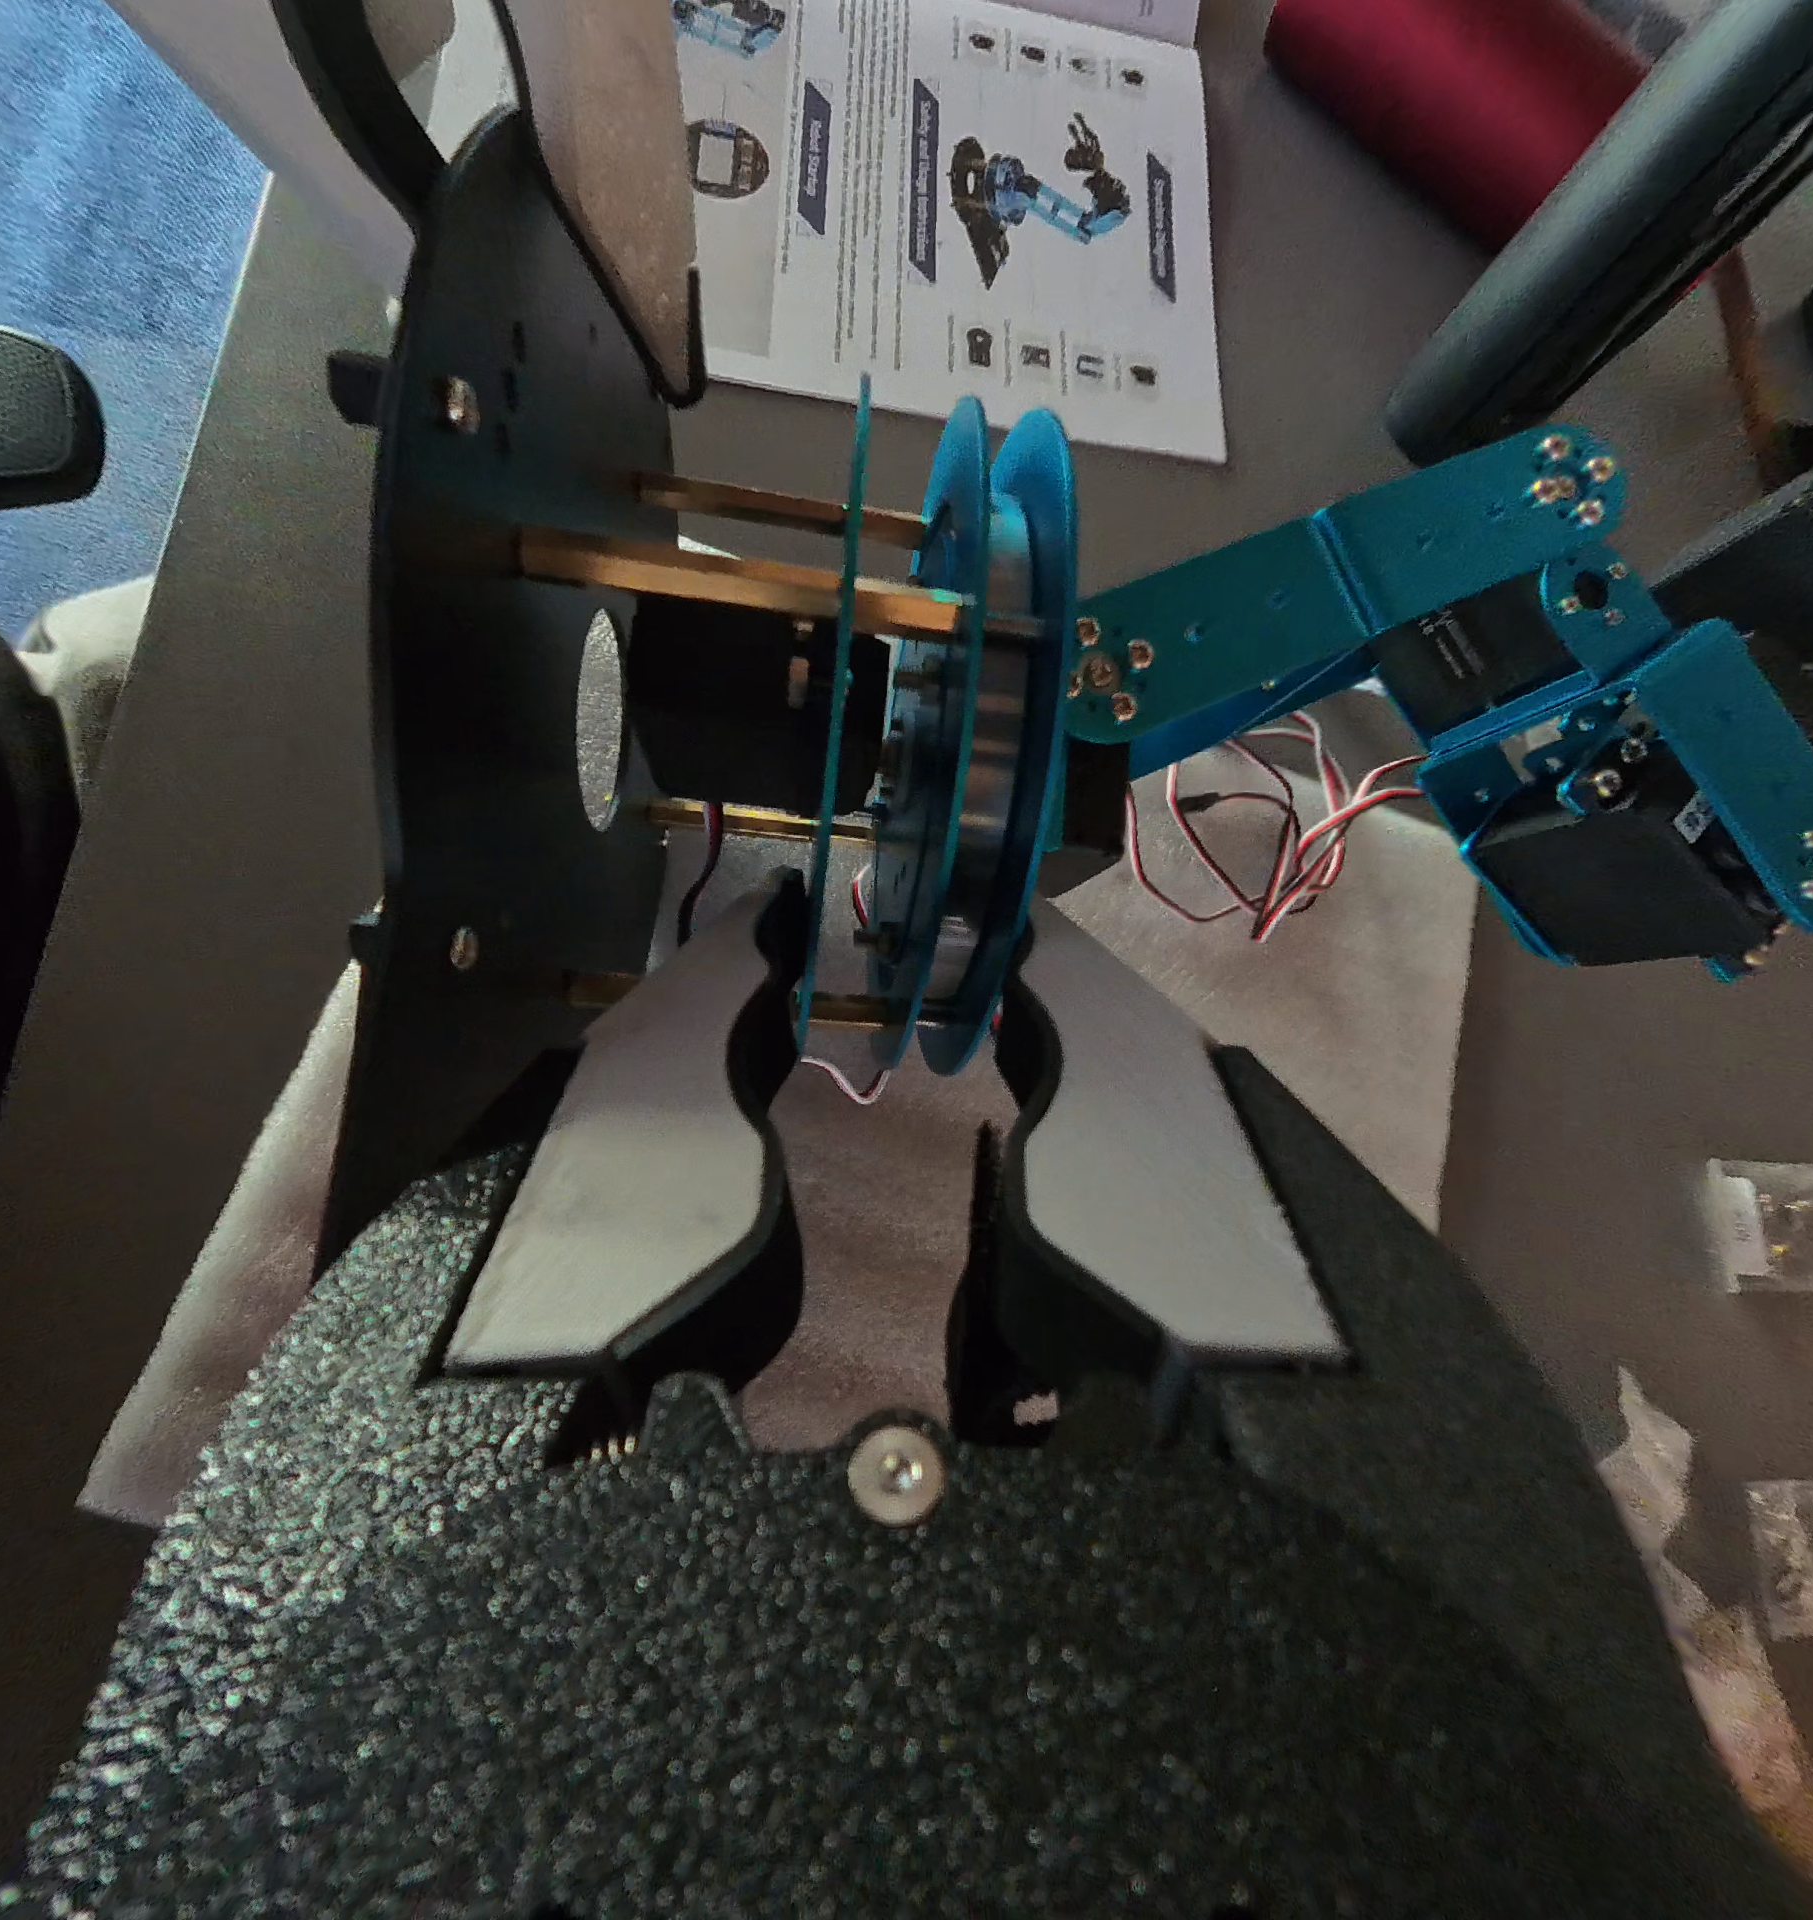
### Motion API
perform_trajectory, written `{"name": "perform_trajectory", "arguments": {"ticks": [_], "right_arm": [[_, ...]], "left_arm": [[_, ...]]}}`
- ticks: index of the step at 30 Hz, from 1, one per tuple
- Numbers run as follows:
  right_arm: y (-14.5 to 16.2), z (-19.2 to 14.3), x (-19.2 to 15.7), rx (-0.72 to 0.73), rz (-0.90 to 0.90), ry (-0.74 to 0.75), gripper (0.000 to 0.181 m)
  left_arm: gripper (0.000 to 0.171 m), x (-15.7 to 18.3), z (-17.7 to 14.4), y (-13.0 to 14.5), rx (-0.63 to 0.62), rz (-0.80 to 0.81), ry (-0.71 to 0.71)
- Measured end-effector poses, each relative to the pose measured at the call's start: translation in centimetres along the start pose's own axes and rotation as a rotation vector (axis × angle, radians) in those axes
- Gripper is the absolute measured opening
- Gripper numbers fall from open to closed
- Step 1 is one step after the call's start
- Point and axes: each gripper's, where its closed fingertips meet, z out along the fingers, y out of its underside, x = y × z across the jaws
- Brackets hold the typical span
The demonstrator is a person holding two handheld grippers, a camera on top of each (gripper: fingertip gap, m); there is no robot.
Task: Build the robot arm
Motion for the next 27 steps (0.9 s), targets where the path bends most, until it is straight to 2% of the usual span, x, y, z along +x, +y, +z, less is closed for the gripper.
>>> {"name": "perform_trajectory", "arguments": {"ticks": [12, 27], "right_arm": [[1.0, 0.8, 1.0, 0.024, 0.101, -0.115, 0.033], [1.3, 1.0, 1.0, 0.049, 0.183, -0.186, 0.035]], "left_arm": [[0.019, -1.7, 1.1, 0.5, -0.029, -0.043, 0.097], [0.021, -1.9, 1.4, 0.6, -0.024, -0.04, 0.112]]}}
